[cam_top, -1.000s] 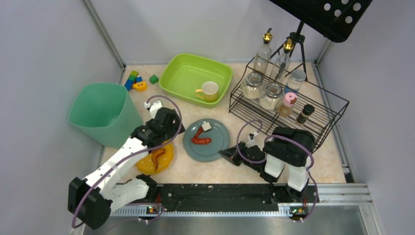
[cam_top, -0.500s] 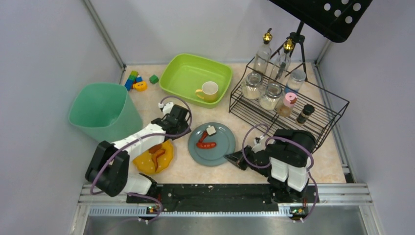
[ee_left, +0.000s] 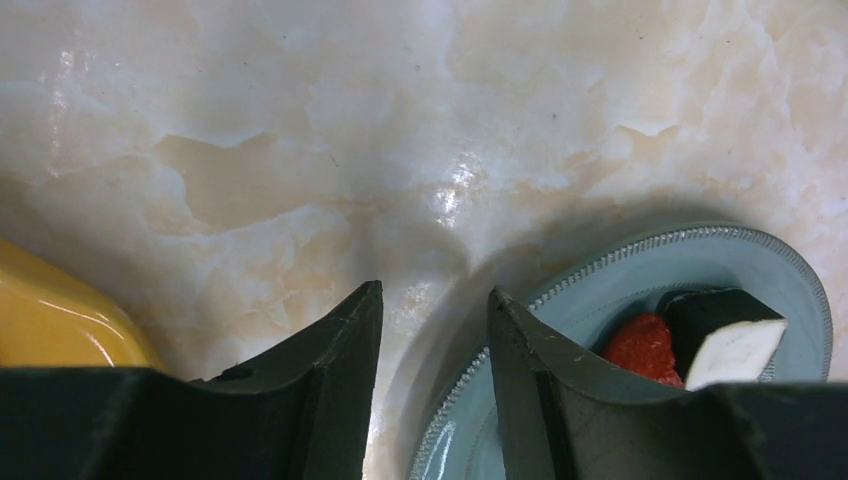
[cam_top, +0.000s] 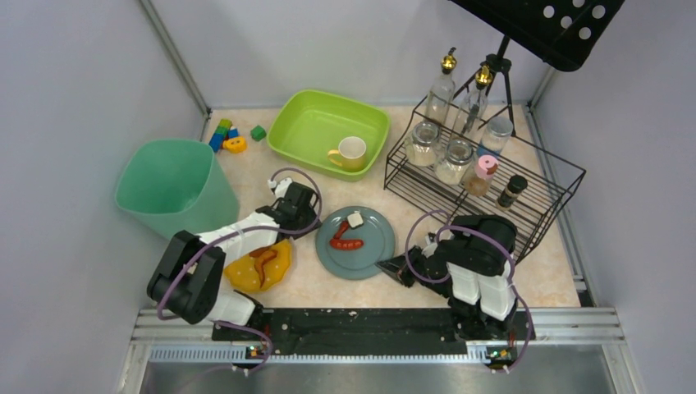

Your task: Clear the kitchen counter

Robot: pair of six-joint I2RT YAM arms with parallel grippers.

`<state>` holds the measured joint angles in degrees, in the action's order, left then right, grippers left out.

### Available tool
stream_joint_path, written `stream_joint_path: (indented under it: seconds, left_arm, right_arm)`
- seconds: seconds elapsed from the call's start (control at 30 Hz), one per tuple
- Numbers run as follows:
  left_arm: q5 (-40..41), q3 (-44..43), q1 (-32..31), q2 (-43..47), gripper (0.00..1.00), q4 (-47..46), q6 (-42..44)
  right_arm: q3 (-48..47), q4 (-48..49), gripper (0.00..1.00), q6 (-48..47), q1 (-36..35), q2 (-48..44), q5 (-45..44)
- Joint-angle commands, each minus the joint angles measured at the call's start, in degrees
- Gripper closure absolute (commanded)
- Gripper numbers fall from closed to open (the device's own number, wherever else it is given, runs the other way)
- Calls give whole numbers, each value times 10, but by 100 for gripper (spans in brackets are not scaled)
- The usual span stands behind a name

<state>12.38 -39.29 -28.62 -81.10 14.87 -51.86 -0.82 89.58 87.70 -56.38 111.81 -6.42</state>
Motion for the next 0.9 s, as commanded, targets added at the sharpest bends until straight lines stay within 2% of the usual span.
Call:
stream_joint_path:
  seconds: [0.0, 0.27, 0.37, 0.6, 0.87]
  left_arm:
    - [-36, 34, 1, 15, 52, -66, -7]
    - [-57, 58, 1, 32, 52, -91, -4]
    - [-80, 42, 1, 15, 52, -77, 8]
    - [-113, 48, 1, -16, 54, -104, 5]
    - [-121, 50, 0, -20, 56, -106, 7]
  right_arm:
    - [92, 91, 100, -47, -10, 23, 2]
    - [68, 91, 99, -40, -10, 47, 10]
    - [58, 92, 92, -35, -11, 61, 13]
    - [43, 92, 59, -35, -10, 60, 7]
    - [16, 92, 56, -23, -10, 90, -9]
